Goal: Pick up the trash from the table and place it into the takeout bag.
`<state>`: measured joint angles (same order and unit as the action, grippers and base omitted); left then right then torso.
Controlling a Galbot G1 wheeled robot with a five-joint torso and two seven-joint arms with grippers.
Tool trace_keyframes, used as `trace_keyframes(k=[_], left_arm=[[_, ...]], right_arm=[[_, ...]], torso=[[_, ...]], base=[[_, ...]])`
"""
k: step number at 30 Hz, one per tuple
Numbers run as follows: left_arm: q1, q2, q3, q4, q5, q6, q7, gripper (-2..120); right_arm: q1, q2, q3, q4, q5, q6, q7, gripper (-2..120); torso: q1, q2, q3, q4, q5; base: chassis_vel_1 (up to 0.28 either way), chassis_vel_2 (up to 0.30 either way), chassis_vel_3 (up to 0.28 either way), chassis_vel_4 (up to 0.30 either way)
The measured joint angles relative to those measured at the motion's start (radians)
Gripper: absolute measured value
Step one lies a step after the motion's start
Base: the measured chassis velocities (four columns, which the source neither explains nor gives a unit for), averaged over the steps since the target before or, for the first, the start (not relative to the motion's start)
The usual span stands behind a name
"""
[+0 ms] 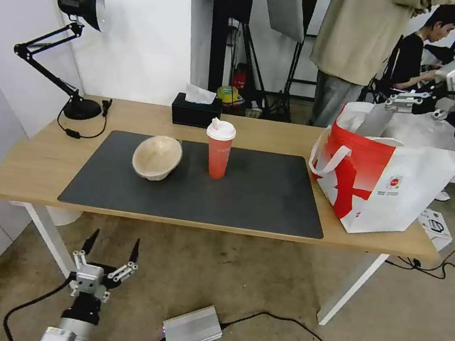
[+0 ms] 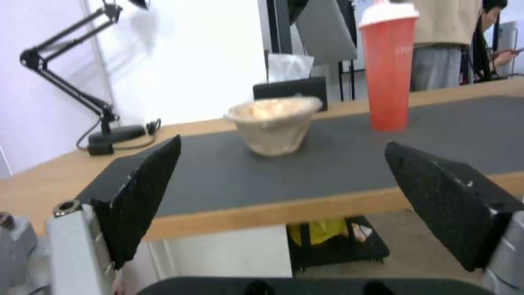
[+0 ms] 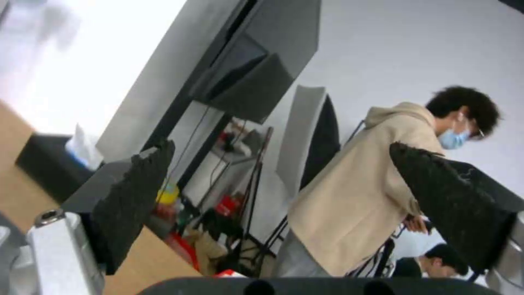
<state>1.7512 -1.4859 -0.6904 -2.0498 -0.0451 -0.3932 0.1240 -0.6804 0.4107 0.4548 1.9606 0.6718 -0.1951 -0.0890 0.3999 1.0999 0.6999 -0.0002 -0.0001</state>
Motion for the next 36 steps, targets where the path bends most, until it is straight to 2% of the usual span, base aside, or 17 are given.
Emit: trace_keyframes(k=[7,10,13,15,18,19,26,31,36], left_arm=[[0.003,0.018,-0.008,-0.041,-0.002,0.017,-0.006,100],[-0.003,0.044,-0.019,-0.059,-0.020,0.020,-0.006,100],[-0.005,0.051,-0.022,-0.062,-0.023,0.020,-0.006,100],[-0.017,0.072,-0.029,-0.066,-0.028,0.019,-0.009,100],[-0.020,0.082,-0.028,-0.067,-0.034,0.019,-0.012,100],[-0.030,0.098,-0.013,-0.068,-0.038,0.013,-0.015,100],[-0.056,0.117,0.010,-0.057,-0.034,-0.009,-0.021,100],[-0.063,0.091,0.024,-0.056,-0.003,-0.013,-0.023,100],[-0.063,0.048,0.036,-0.084,0.037,0.008,-0.023,100]], right_arm=[[-0.108,0.032,0.047,0.070,0.057,0.017,0.122,100],[-0.177,0.065,0.064,0.108,0.064,0.060,0.164,100],[-0.200,0.075,0.073,0.118,0.062,0.078,0.167,100],[-0.292,0.103,0.110,0.142,0.049,0.140,0.169,100],[-0.344,0.116,0.130,0.154,0.037,0.168,0.168,100],[-0.456,0.163,0.165,0.187,0.006,0.223,0.156,100],[-0.580,0.252,0.187,0.219,-0.066,0.305,0.116,100],[-0.632,0.319,0.188,0.218,-0.124,0.352,0.081,100],[-0.648,0.347,0.184,0.211,-0.167,0.384,0.059,100]], torso=[[0.000,0.000,0.000,0.0001,0.0000],[0.000,0.000,0.000,0.0003,0.0000],[0.000,0.000,0.000,0.0003,-0.0001],[0.000,0.000,0.000,0.0002,-0.0002],[0.000,0.000,0.000,0.0002,0.0000],[0.000,0.000,0.000,0.0001,0.0001],[0.000,0.000,0.000,0.0001,0.0000],[0.000,0.000,0.000,0.0003,-0.0001],[0.000,0.000,0.000,0.0002,0.0000]], base=[[0.000,0.000,0.000,0.000],[0.000,0.000,0.000,0.000],[0.000,0.000,0.000,0.000],[0.000,0.000,0.000,0.000],[0.000,0.000,0.000,0.000],[0.000,0.000,0.000,0.000],[0.000,0.000,0.000,0.000],[0.000,0.000,0.000,0.000],[0.000,0.000,0.000,0.000]])
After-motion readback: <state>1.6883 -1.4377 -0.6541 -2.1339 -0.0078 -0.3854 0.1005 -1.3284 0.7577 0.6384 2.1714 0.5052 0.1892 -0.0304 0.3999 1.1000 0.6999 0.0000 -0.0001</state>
